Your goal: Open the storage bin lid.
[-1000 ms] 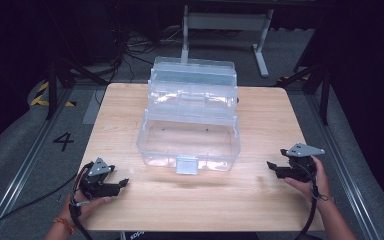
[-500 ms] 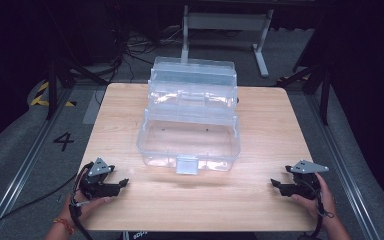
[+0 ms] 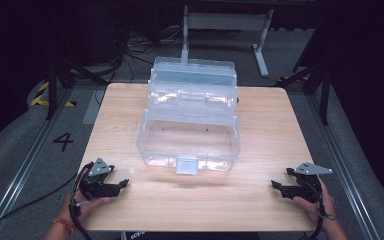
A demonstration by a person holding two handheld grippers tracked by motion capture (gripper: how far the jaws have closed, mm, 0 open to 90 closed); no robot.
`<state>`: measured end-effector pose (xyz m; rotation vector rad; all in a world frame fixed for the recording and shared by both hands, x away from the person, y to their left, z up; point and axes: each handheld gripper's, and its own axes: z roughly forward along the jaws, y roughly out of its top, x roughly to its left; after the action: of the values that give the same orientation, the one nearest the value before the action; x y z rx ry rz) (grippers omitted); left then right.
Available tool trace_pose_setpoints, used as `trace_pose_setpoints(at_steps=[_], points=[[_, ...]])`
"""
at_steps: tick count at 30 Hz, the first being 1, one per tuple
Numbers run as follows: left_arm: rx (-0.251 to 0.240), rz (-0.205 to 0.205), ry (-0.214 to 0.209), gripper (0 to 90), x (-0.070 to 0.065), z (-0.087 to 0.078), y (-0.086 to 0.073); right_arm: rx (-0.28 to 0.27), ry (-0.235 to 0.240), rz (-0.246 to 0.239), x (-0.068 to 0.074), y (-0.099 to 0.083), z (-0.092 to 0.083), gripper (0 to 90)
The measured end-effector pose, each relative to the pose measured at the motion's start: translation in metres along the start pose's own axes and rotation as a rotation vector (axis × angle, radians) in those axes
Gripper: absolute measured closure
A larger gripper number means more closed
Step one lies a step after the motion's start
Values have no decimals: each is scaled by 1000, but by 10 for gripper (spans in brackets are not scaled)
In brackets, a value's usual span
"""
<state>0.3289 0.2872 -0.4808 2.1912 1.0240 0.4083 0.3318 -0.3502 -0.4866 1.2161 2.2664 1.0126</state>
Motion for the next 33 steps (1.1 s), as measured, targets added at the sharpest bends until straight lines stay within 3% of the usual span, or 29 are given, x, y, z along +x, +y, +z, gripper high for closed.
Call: trace_pose_setpoints(at_steps=[33], points=[[1, 10, 4, 198, 1, 1, 1, 0, 1, -1, -1, 0, 0, 183]])
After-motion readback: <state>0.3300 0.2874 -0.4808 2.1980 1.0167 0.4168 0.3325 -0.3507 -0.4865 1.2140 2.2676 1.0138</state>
